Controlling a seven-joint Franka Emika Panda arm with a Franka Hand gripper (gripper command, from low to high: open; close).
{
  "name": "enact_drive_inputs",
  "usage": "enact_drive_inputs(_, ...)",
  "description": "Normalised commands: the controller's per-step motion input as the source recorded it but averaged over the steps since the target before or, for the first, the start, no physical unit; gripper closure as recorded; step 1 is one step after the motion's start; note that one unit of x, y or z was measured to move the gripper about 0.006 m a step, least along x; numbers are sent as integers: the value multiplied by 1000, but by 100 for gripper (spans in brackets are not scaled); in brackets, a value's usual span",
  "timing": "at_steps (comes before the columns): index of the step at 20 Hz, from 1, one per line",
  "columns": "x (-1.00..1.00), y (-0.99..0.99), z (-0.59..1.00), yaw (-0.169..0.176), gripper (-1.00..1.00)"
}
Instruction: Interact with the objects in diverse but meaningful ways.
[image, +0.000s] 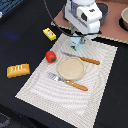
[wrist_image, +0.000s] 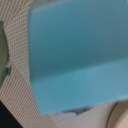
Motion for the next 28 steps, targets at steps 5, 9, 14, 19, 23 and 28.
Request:
enact_drive_inputs(5, 47, -12, 12, 84, 100)
enact_drive_inputs(9, 4, -77, 170, 88, 100)
enact_drive_inputs(14, -3, -194, 463, 74, 100)
enact_drive_inputs(19, -110, -755, 817, 37, 100)
enact_drive_inputs(23, -55, -901, 724, 0, 100)
enact_drive_inputs(28, -2, -893, 539, 0, 100)
